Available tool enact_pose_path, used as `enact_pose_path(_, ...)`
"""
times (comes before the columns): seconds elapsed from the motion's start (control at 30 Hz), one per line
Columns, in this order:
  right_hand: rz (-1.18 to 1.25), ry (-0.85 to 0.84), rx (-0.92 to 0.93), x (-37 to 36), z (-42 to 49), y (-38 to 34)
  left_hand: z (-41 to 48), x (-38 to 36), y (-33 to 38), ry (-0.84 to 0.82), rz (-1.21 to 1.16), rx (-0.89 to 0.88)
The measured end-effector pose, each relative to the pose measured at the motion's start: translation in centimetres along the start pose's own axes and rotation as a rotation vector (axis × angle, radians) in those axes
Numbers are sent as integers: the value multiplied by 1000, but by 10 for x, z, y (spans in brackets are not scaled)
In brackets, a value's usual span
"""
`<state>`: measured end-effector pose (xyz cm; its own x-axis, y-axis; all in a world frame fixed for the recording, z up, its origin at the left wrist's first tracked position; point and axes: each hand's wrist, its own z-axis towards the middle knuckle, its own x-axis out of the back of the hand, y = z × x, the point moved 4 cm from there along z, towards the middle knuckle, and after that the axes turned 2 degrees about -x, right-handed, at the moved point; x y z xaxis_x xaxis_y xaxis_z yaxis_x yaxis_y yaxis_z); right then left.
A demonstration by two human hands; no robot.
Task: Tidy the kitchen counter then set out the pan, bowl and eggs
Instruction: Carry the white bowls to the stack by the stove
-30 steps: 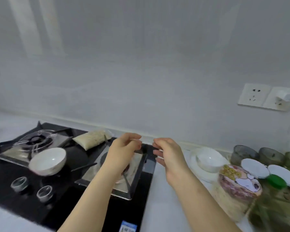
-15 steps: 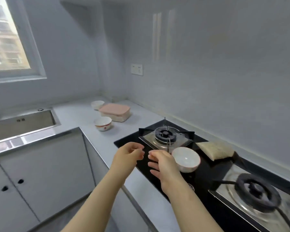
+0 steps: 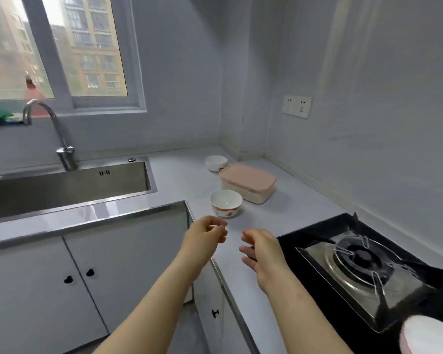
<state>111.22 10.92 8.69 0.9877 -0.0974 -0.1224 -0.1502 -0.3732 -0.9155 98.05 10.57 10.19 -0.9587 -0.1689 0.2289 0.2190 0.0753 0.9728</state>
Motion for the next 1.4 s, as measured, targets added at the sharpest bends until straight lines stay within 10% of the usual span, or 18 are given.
enact_pose_path(0.43, 27, 97, -237, -43, 196, -13, 205, 4, -35, 31, 154, 94)
enact_pose_path(0.8, 138, 334, -138, -109, 289, 6, 333, 22, -101, -274, 114, 328)
enact_pose_path(1.4, 213, 134, -190, -264, 413, -35, 493, 139, -124, -143, 39, 317)
